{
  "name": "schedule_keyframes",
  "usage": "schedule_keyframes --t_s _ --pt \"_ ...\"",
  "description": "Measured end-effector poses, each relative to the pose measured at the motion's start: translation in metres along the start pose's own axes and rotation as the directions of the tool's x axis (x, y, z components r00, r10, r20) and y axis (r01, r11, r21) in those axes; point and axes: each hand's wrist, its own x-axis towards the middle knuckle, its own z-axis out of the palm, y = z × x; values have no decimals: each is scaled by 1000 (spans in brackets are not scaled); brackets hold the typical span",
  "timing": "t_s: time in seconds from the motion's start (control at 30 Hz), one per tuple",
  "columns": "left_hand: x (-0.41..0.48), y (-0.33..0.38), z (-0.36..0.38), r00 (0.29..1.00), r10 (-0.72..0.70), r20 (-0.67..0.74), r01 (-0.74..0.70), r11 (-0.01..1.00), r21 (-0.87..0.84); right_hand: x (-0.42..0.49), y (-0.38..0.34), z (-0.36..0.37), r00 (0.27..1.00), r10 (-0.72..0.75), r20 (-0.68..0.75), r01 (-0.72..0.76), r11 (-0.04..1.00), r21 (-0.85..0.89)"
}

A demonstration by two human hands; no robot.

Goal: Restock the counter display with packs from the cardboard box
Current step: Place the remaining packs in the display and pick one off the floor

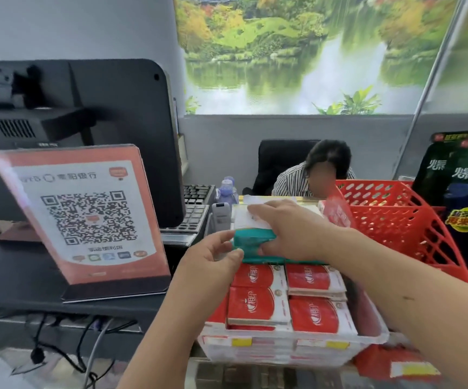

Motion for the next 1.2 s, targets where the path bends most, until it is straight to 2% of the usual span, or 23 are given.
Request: schedule_keyframes --t_s 0.1,0.17,0.27,0.37,0.4,0.47,0.53,0.6,0.63,0.7,0.77,0.83,0.9,1.0,1.1,1.2 --pt "16 0 3 1000 1 -26 -1 1000 18 -14 -11 1 999 -18 -28 18 1000 7" --pt "27 -1 7 998 -55 5 55 994 -89 -25 -16 1 997 -47 -56 48 999 20" --pt "41 2 12 977 -193 86 211 921 -328 -40 -15 2 991 -133 -33 135 989 65" --pt "44 8 16 968 -232 98 251 908 -334 -51 -4 8 988 -135 -71 147 971 189" --pt "45 8 18 970 -228 81 242 904 -352 -53 0 9 990 -77 -120 105 963 250" --pt "44 8 21 972 -227 65 233 874 -426 -54 6 14 974 135 -181 -50 911 410" --pt "40 7 24 970 -210 120 241 834 -496 -54 8 20 933 332 -138 -173 750 638" --pt "36 5 26 953 -186 238 280 837 -469 -52 6 25 886 460 -63 -243 575 781" --pt "35 4 27 938 -186 291 304 846 -438 -51 5 24 869 490 -74 -254 568 783" --pt "32 5 29 924 -198 327 327 853 -407 -51 3 20 857 487 -167 -240 665 707" --pt "30 9 31 945 -212 249 305 847 -436 -55 -6 9 884 405 -236 -191 770 609" --pt "28 13 34 967 -211 139 253 837 -486 -61 -18 -1 959 251 -130 -164 869 467" --pt "27 16 39 977 -208 52 204 829 -521 -62 -30 -4 983 181 -16 -169 945 280" --pt "28 16 42 972 -232 38 218 832 -510 -47 -29 -3 978 169 -123 -151 978 142" --pt "28 11 36 973 -232 17 219 890 -400 -15 -7 -2 992 96 -79 -99 994 -40" --pt "26 10 29 982 -186 22 183 931 -316 29 17 -6 996 84 -38 -88 991 -98"
